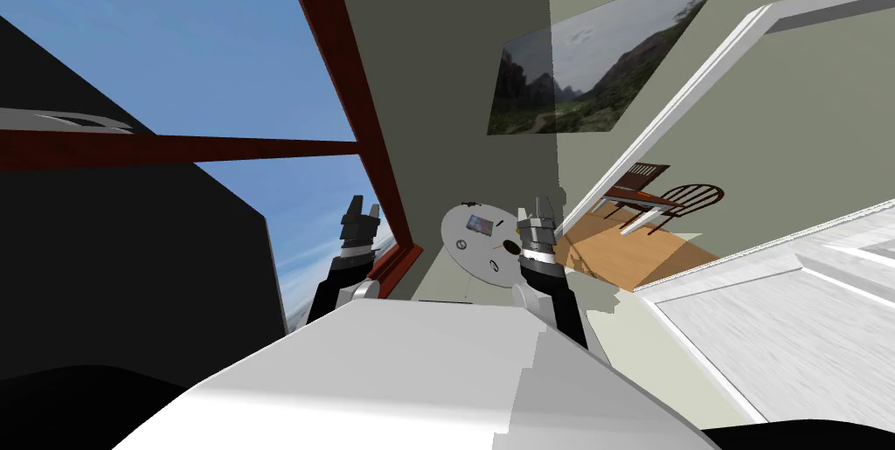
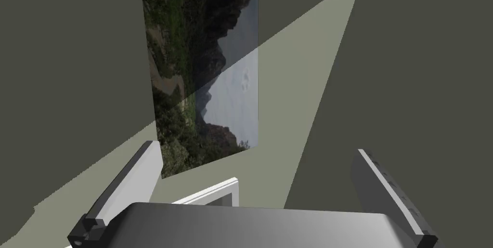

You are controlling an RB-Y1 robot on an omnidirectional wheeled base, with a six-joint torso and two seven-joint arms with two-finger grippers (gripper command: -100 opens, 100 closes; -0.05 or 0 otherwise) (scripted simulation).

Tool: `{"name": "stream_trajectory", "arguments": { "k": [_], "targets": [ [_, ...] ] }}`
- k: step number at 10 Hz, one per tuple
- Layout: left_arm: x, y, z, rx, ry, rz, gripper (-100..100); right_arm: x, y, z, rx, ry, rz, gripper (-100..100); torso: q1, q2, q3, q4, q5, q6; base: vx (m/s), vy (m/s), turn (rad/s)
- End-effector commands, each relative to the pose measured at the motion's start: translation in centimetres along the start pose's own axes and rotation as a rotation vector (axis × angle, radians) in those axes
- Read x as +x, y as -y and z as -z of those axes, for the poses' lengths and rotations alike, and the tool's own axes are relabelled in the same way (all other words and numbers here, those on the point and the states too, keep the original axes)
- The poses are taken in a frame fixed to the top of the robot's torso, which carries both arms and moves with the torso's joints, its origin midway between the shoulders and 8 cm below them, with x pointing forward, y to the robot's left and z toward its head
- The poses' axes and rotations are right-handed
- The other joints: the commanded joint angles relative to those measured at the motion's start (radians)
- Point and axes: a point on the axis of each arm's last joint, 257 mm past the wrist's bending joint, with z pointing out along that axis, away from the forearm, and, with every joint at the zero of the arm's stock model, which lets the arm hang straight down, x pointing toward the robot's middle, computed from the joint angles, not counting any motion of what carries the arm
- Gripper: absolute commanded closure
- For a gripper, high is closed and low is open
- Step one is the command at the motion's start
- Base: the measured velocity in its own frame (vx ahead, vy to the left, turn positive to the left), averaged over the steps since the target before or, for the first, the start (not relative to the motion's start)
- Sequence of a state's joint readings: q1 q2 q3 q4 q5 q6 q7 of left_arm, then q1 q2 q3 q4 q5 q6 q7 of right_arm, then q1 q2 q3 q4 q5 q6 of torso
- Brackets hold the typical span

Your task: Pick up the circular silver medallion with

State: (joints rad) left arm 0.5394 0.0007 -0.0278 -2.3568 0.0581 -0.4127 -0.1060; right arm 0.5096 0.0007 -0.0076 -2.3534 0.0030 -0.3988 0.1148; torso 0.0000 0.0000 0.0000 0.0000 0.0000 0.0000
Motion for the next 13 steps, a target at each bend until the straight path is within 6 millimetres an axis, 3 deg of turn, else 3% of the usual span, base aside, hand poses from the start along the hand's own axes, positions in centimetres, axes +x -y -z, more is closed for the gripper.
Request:
{"name": "stream_trajectory", "arguments": {
  "k": [1,6,7,9,10,11,13],
  "targets": [
    [0.0,0.0,0.0,0.000,0.000,0.000,0,0.5,0.9,0.2,0.016,-0.033,0.017,-100,0.000,0.000,0.000,0.000,0.000,0.000,-0.011,-0.005,0.036],
    [0.0,0.0,0.0,0.000,0.000,0.000,0,1.9,6.2,1.5,0.107,-0.145,0.091,-100,-0.002,0.003,0.001,0.001,0.000,0.000,-0.034,-0.016,0.064],
    [0.0,0.0,0.0,0.000,0.000,0.000,0,1.9,6.2,1.5,0.107,-0.145,0.091,-100,-0.002,0.002,0.001,0.001,0.000,0.000,-0.026,-0.013,0.042],
    [0.0,0.0,0.0,0.000,0.000,0.000,0,2.1,8.0,2.1,0.139,-0.175,0.116,-100,-0.001,0.002,0.001,0.000,0.000,0.000,-0.030,-0.009,0.066],
    [0.0,0.0,0.0,0.000,0.000,0.000,0,2.2,9.8,2.7,0.171,-0.205,0.142,-100,-0.001,0.002,0.001,0.000,0.000,0.000,-0.030,-0.010,0.098],
    [0.0,0.0,0.0,0.000,0.000,0.000,0,2.2,10.0,2.7,0.175,-0.206,0.142,-100,-0.001,0.002,0.001,0.000,0.000,0.000,-0.032,-0.009,0.057],
    [0.0,0.0,0.0,0.000,0.000,0.000,0,2.2,12.1,3.5,0.213,-0.236,0.171,-100,-0.001,0.002,0.001,0.001,0.000,0.000,-0.038,-0.011,0.084]
  ]
}}
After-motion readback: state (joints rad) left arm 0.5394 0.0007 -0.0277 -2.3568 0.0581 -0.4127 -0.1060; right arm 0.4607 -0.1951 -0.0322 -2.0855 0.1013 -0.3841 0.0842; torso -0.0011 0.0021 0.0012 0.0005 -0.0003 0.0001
